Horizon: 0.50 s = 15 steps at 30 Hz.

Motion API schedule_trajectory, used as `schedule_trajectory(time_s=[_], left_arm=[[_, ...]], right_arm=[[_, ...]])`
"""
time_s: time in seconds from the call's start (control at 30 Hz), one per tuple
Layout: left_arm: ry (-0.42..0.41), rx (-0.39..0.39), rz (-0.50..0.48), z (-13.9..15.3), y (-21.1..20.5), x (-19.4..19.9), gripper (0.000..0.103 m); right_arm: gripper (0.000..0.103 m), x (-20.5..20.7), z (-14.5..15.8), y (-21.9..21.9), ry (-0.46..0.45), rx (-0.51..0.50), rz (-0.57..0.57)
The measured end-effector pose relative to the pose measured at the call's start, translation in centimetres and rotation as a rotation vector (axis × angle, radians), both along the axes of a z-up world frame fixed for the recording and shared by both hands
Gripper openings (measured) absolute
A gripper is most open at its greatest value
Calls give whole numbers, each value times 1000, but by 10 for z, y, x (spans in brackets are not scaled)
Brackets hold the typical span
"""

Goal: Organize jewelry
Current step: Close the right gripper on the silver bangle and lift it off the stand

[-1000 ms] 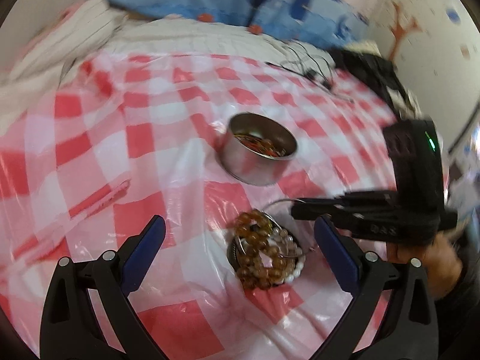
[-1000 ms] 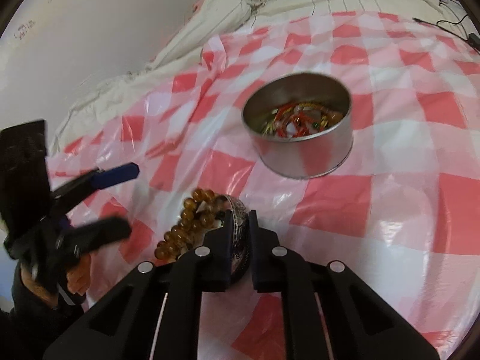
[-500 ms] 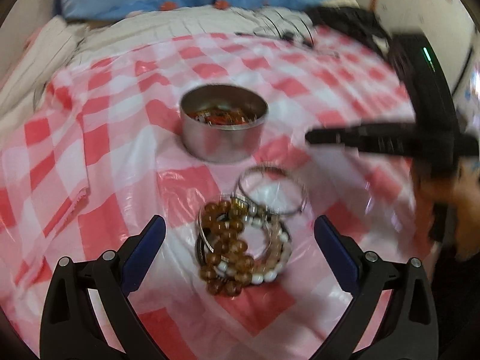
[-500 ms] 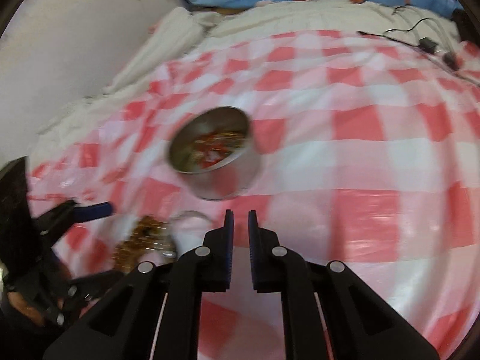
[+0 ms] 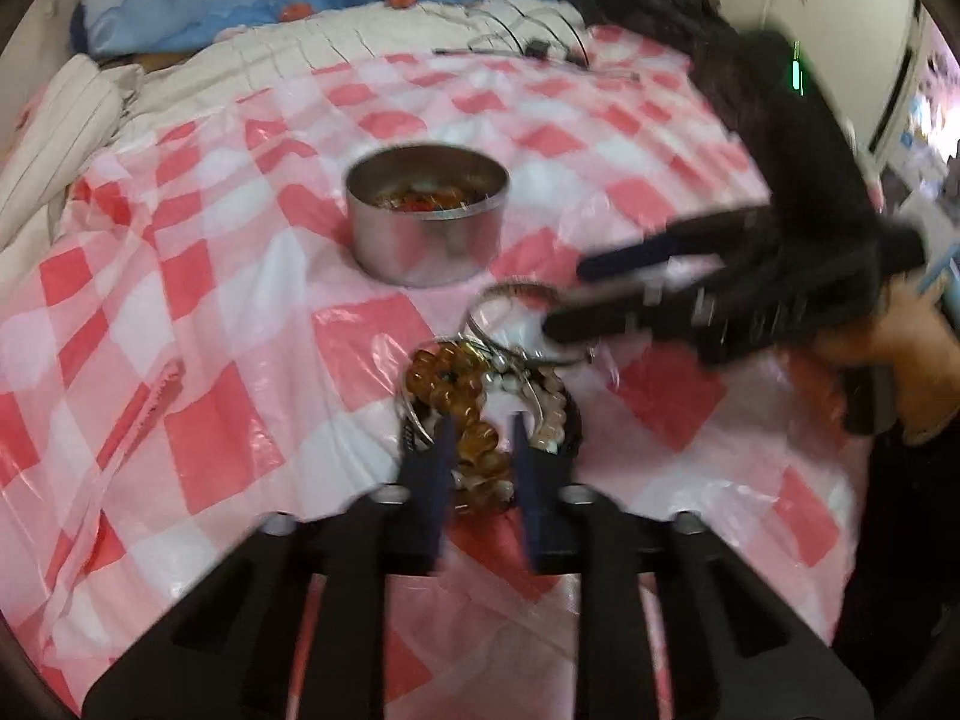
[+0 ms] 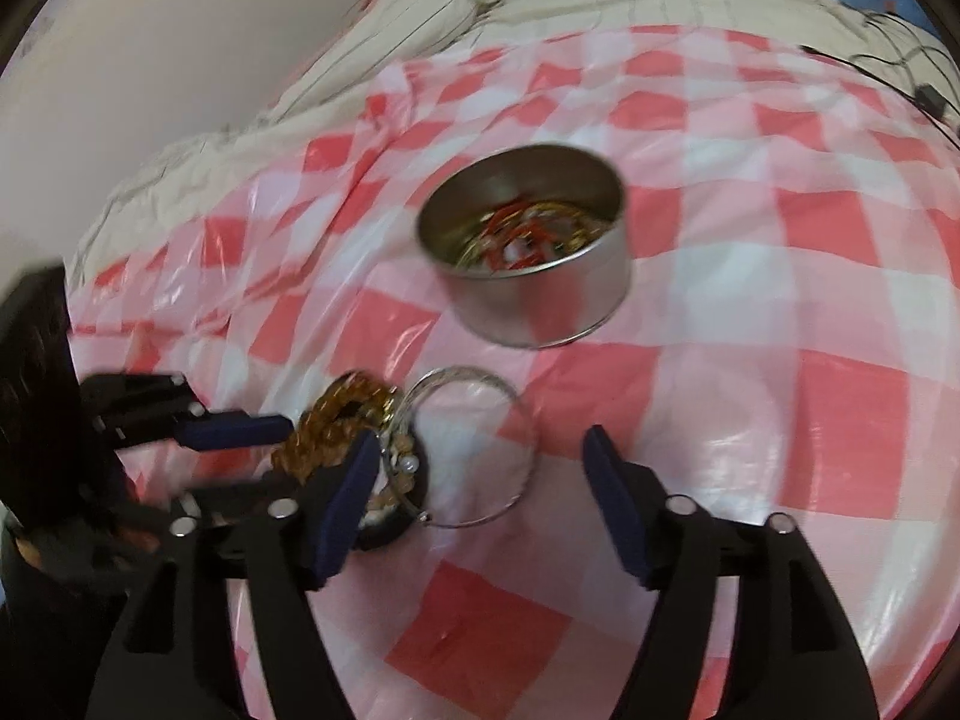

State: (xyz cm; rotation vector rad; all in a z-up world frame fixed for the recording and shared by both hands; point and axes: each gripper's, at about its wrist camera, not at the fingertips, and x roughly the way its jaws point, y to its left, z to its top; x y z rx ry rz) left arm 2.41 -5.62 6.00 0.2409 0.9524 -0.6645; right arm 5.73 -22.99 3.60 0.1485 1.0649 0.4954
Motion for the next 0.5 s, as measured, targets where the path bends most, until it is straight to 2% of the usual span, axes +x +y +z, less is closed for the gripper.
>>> schedule_trajectory(time_s=[0.1, 0.23, 0.3, 0.37, 0.4, 0.43, 0.47, 0.5], left_arm=[[-3, -75, 57, 10, 17, 6, 3], [-17, -118, 152, 17, 36, 15, 3], [18, -177, 118, 18, 38, 16, 4], [48, -174, 38, 16, 26, 11, 16], [52, -151, 19, 13, 19, 7, 39], [54, -114, 3, 7, 9, 4, 53], [48, -87, -4, 3, 4, 2, 53], [38, -50, -6, -2, -3, 1, 53]], right_arm=[[69, 0, -3, 2, -3, -51, -14], [65, 2, -2, -11, -17, -98, -70], [65, 3, 1, -16, -27, -72, -88], [65, 3, 2, -16, -44, -88, -98], [65, 4, 2, -15, -49, -93, -96], [65, 4, 1, -11, -58, -121, -95], [65, 5, 0, -8, -69, -156, -93], [65, 5, -2, 0, -90, -237, -80]])
